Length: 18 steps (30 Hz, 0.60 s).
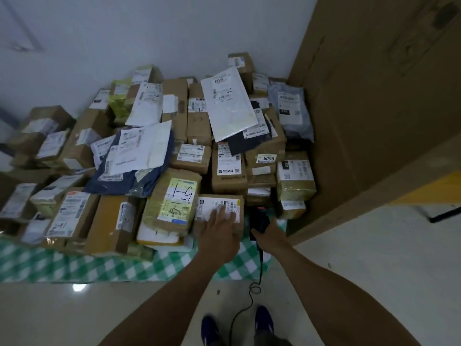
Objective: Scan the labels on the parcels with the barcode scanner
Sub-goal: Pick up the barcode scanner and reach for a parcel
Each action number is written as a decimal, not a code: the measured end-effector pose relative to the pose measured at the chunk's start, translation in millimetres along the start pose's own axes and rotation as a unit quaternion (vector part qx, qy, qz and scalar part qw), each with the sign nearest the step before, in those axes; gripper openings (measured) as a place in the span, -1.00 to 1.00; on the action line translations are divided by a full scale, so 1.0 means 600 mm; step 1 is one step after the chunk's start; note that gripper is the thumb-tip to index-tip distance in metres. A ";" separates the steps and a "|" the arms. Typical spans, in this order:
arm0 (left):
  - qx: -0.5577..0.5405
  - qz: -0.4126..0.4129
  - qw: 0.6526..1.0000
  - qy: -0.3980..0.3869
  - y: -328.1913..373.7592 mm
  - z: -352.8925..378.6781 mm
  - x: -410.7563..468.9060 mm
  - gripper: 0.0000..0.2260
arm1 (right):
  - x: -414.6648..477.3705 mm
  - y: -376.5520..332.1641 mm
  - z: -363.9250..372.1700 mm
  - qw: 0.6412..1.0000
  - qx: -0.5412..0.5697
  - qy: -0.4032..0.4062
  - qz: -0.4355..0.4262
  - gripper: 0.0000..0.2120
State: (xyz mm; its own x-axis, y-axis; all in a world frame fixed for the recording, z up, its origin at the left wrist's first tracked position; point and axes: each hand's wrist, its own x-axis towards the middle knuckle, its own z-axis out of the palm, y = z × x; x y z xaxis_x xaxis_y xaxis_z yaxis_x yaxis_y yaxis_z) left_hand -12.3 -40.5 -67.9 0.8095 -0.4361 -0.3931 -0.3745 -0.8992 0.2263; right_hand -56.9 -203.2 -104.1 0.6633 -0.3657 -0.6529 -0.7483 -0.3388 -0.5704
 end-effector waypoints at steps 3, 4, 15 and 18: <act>0.007 -0.005 1.000 0.007 -0.005 -0.004 0.001 -0.48 | 0.002 -0.008 -0.005 0.999 -0.022 -0.010 -0.023 -0.33; -0.002 -0.007 1.000 0.008 -0.005 -0.005 0.004 -0.49 | 0.002 -0.009 -0.007 0.999 -0.023 -0.011 -0.031 -0.30; -0.037 -0.005 0.999 0.013 -0.006 -0.004 0.009 -0.48 | -0.051 0.011 -0.056 0.993 0.092 -0.003 -0.077 -0.45; -0.127 0.002 0.990 0.059 -0.006 -0.009 -0.001 -0.58 | -0.085 0.015 -0.069 0.981 0.152 -0.036 -0.110 -0.57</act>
State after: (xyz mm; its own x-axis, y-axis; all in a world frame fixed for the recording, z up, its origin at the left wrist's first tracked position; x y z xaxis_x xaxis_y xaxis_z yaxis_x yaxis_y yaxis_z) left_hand -8.9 -36.6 -63.9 0.8608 -0.4187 -0.2892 -0.2640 -0.8533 0.4496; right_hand -96.9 -223.7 -55.3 0.8151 -0.2472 -0.5239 -0.5628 -0.1238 -0.8173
